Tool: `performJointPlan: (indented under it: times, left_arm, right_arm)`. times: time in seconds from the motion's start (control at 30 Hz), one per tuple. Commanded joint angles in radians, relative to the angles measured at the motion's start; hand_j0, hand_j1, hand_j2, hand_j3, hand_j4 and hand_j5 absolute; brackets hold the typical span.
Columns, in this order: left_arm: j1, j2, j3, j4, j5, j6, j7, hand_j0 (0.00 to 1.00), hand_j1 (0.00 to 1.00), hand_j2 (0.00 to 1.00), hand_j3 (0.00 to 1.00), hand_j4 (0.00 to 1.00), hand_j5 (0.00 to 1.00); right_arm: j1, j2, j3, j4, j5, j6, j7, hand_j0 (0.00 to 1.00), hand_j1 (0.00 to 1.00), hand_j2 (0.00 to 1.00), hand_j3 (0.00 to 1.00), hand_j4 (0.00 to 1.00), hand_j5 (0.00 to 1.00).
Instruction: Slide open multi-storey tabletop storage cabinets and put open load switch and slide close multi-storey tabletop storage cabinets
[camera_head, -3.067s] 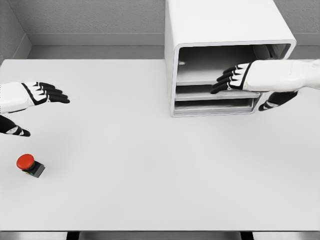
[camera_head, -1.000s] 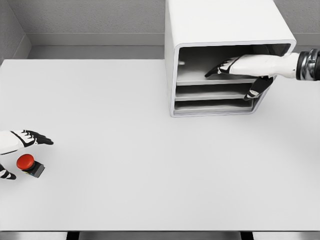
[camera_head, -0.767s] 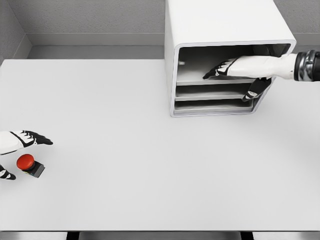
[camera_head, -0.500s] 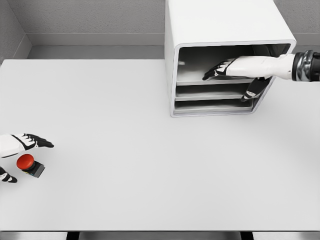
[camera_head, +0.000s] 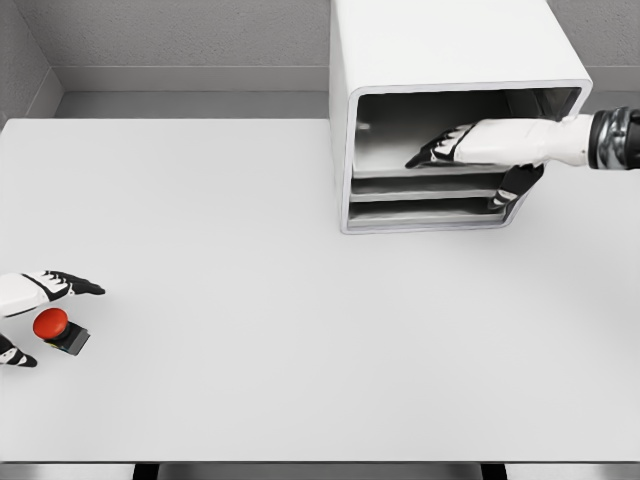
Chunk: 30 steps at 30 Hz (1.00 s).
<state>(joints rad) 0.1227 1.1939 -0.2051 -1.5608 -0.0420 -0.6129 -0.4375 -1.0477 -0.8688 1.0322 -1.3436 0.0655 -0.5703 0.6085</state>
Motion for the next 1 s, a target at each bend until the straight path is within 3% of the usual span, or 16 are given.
performJointPlan:
  times: [0.0,0.43,0.67,0.77,0.83,0.9,0.97]
  left_arm:
    - [0.0,-0.008,-0.004,-0.001,0.001,0.002,0.0,1.0,1.0,1.0,1.0,1.0,1.0]
    - [0.0,-0.03,-0.005,-0.035,0.001,0.002,0.0,1.0,1.0,1.0,1.0,1.0,1.0]
    - [0.002,-0.028,-0.005,-0.041,-0.001,0.002,0.0,0.99,0.99,0.99,0.99,0.99,0.99]
    - [0.002,-0.028,-0.005,-0.038,-0.01,0.002,0.0,0.88,0.88,0.88,0.88,0.88,0.88]
    - [0.002,-0.028,-0.005,-0.036,-0.012,0.002,0.0,0.74,0.74,0.74,0.74,0.74,0.74]
    - [0.002,-0.028,-0.005,-0.03,-0.012,0.002,0.0,0.74,0.74,0.74,0.74,0.74,0.74]
    - [0.002,-0.027,-0.005,-0.025,-0.012,0.002,0.0,0.66,0.66,0.66,0.66,0.66,0.66]
  right_arm:
    - [0.0,-0.009,0.009,-0.038,-0.013,-0.017,0.002,1.0,1.0,1.0,1.0,1.0,1.0]
    - [0.023,-0.067,0.023,-0.147,-0.015,-0.017,0.002,1.0,1.0,1.0,1.0,1.0,1.0]
    - [0.023,-0.119,0.022,-0.242,-0.018,-0.017,0.002,1.0,1.0,1.0,1.0,1.0,1.0]
    - [0.035,-0.141,0.023,-0.266,-0.018,-0.02,0.002,1.0,1.0,1.0,1.0,1.0,1.0]
    - [0.043,-0.154,0.022,-0.292,-0.018,-0.025,0.002,1.0,1.0,1.0,1.0,1.0,1.0]
    - [0.055,-0.162,0.022,-0.298,-0.02,-0.03,0.002,1.0,1.0,1.0,1.0,1.0,1.0]
    - [0.069,-0.177,0.023,-0.308,-0.021,-0.039,0.002,1.0,1.0,1.0,1.0,1.0,1.0]
